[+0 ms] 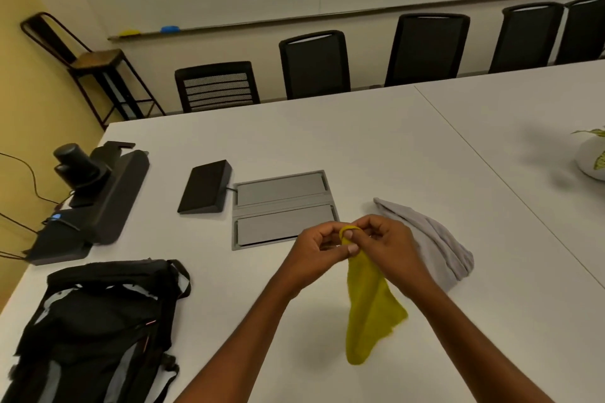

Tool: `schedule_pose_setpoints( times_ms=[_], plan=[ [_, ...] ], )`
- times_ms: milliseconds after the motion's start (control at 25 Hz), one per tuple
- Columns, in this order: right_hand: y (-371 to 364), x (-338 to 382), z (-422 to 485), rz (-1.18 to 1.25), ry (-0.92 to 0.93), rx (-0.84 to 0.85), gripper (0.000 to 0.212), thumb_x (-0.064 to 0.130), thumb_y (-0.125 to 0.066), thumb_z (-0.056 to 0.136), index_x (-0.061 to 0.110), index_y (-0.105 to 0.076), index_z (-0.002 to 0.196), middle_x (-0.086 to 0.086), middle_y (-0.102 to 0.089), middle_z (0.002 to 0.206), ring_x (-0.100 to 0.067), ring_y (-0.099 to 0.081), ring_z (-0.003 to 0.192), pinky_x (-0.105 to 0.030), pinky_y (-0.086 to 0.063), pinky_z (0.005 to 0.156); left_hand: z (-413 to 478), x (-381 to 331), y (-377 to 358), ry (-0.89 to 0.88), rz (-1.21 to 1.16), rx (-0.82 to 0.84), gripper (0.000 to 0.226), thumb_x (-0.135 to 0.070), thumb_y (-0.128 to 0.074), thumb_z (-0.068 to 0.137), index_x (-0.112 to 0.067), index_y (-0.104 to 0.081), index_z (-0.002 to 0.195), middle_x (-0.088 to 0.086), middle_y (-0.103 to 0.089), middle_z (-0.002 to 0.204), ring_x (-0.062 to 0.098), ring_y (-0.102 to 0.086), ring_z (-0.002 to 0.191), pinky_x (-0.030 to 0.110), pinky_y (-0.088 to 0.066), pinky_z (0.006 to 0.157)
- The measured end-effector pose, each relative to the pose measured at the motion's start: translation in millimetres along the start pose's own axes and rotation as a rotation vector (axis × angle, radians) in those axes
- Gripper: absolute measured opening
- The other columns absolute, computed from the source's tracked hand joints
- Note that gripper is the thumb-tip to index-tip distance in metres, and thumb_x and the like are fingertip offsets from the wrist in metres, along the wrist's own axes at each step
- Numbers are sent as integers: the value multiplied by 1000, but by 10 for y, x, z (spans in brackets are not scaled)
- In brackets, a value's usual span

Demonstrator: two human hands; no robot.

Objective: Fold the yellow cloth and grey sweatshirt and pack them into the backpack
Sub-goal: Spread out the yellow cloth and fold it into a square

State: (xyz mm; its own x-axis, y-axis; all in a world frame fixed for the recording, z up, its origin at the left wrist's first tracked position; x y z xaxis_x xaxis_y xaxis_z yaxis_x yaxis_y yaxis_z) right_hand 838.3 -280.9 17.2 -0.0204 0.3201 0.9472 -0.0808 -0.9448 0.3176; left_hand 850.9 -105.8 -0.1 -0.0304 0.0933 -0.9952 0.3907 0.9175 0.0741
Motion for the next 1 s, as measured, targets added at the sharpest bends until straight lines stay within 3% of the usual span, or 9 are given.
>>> schedule_pose_setpoints(
  times_ms=[120, 200, 320, 520, 640, 760, 880, 1000],
  plan=[
    [-126, 240, 16, -52, 55, -20, 9, 28, -84, 88, 28, -77, 83, 11, -72, 74, -18, -59, 59, -36, -50, 58, -120, -115, 267, -31, -14, -57, 20, -16, -74, 101, -18, -80, 120, 13, -81, 113, 34, -75, 115, 55, -57, 108],
    [-194, 403, 17, -72, 86, -12, 11, 25, -84, 87, 26, -74, 82, 10, -69, 69, -17, -55, 59, -36, -47, 58, -187, -193, 413, -66, 14, -87, 17, -19, -73, 102, -19, -81, 117, 12, -81, 112, 36, -74, 114, 55, -58, 106],
    [-324, 608, 9, -91, 151, 36, 10, 21, -81, 89, 29, -76, 86, 2, -72, 78, -24, -65, 76, -45, -56, 70, -275, -259, 619, -123, 110, -141, 19, -18, -68, 105, -23, -82, 118, 0, -82, 109, 24, -76, 108, 43, -62, 97],
    [-537, 938, 41, -130, 241, 84, 8, 23, -78, 88, 32, -79, 87, 4, -72, 80, -20, -66, 78, -43, -57, 72, -416, -10, 1009, -177, 462, -197, 14, -26, -69, 104, -34, -79, 109, -19, -76, 93, 7, -71, 90, 24, -58, 76],
    [-595, 1165, 80, -105, 272, 96, 4, 25, -77, 87, 29, -78, 86, 3, -72, 79, -19, -65, 78, -37, -55, 73, -500, 241, 1205, -208, 612, -250, 8, -30, -69, 103, -32, -76, 106, -16, -70, 95, 7, -65, 91, 31, -58, 77],
    [-586, 1398, 132, -81, 310, 109, 3, 22, -77, 90, 24, -79, 89, 0, -73, 83, -18, -65, 81, -32, -54, 71, -554, 414, 1334, -205, 618, -353, 7, -25, -67, 104, -26, -73, 102, -10, -64, 97, 6, -62, 92, 25, -54, 76],
    [-485, 1560, 217, -25, 315, 115, 3, 16, -77, 93, 18, -79, 93, 2, -73, 84, -7, -63, 78, -20, -50, 64, -575, 569, 1431, -118, 650, -448, 15, -15, -62, 103, -25, -69, 94, -8, -64, 93, 11, -63, 87, 34, -56, 72],
    [-279, 1658, 325, 47, 277, 54, 4, 15, -75, 96, 14, -79, 98, -8, -74, 91, -10, -65, 80, -19, -51, 63, -656, 656, 1546, -20, 623, -512, 29, -5, -55, 101, -28, -68, 90, -9, -66, 81, 12, -64, 74, 32, -51, 63]
  ],
)
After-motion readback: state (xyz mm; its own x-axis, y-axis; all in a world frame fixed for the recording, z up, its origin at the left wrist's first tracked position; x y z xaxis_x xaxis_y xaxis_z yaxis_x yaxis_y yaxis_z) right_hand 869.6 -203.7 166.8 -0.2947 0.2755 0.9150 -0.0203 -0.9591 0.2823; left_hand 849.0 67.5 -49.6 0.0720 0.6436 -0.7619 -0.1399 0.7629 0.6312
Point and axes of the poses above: each hand's wrist, its own z-axis towards the middle knuckle, its own y-axis out of the back of the hand, x = y × z, the point moved 3 cm from there along z, towards the middle knuckle
